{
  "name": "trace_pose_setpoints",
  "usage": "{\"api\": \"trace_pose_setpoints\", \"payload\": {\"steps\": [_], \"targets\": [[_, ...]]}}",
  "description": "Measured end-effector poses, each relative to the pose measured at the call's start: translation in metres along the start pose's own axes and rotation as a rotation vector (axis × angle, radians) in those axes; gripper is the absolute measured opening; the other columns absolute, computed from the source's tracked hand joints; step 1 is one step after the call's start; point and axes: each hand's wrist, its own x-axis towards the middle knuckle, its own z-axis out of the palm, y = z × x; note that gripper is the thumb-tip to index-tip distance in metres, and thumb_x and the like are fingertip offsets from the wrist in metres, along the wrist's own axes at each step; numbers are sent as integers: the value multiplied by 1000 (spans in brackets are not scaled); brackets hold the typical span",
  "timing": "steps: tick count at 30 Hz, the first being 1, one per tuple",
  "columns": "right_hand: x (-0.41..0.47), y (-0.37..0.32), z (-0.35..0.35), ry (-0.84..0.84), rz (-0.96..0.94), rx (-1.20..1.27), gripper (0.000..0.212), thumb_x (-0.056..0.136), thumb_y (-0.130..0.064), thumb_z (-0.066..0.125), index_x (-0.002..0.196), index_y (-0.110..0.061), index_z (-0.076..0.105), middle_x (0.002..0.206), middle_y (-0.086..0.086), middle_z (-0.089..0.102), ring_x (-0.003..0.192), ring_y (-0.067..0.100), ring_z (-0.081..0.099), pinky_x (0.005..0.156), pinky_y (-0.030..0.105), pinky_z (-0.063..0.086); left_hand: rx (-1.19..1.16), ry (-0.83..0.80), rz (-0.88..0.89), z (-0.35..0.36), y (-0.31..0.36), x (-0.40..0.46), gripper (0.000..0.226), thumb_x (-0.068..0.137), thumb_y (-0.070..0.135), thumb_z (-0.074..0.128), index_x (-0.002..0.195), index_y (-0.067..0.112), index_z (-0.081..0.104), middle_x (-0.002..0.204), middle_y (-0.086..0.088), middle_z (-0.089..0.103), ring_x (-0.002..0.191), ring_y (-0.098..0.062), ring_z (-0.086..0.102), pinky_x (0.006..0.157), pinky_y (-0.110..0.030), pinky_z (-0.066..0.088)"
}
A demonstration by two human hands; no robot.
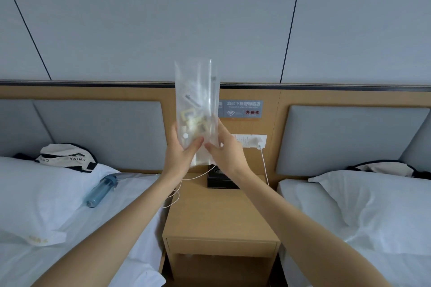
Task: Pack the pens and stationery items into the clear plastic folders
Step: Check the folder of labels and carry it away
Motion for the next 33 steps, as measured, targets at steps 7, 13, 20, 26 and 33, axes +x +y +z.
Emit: {"api": "trace_pose_setpoints", "payload": {"steps": [7,13,20,26,33], "targets": [[-2,14,-31,-313,133,662,40,99,-19,44,138,-21,48,123,3,65,109,25,65,90,43,54,-91,6,-142,-16,-7,8,69,69,47,79,127,28,45,126,8,58,119,-11,53,105,-43,42],[2,25,-34,-237,60,596,36,77,-15,68,113,-15,66,107,6,69,93,24,68,78,47,58,-171,-48,-203,-13,-5,5,65,61,46,80,117,36,49,122,2,62,114,-16,59,99,-49,47],[4,31,-26,-229,98,499,55,83,-9,70,133,-20,49,106,5,66,91,15,66,80,35,56,-122,-82,-149,-1,-2,1,71,61,55,78,122,39,45,124,6,59,117,-12,56,100,-47,46],[3,31,-18,-134,38,537,35,87,-6,66,121,-9,59,103,7,69,92,21,68,77,35,57,-114,-106,-64,8,6,-5,68,81,41,70,138,26,36,130,9,53,119,-1,52,98,-22,44],[1,38,-12,-92,-18,587,38,86,-7,68,122,-6,59,109,18,68,103,36,64,90,48,53,-166,-164,-67,8,7,-5,75,72,38,81,133,28,39,123,12,56,111,3,56,91,-20,48]]}}
